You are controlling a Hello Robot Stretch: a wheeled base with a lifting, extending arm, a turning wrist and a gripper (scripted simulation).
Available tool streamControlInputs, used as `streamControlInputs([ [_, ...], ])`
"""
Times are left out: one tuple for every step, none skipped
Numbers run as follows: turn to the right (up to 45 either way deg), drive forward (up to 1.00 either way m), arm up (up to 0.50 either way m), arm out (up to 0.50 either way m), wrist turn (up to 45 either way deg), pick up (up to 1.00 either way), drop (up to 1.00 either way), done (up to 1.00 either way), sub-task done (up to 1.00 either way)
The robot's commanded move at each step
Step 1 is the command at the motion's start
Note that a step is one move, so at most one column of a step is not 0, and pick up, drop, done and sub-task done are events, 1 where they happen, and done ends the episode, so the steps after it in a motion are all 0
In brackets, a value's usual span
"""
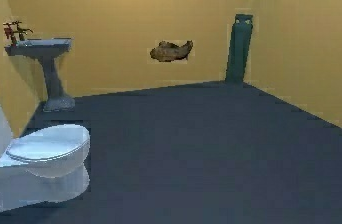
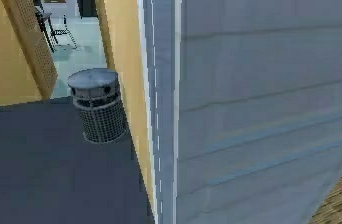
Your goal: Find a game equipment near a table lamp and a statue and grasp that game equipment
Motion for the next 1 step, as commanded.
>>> streamControlInputs([
  [24.0, 0.0, 0.0, 0.0, 0.0, 0.0, 0.0, 0.0, 0.0],
])
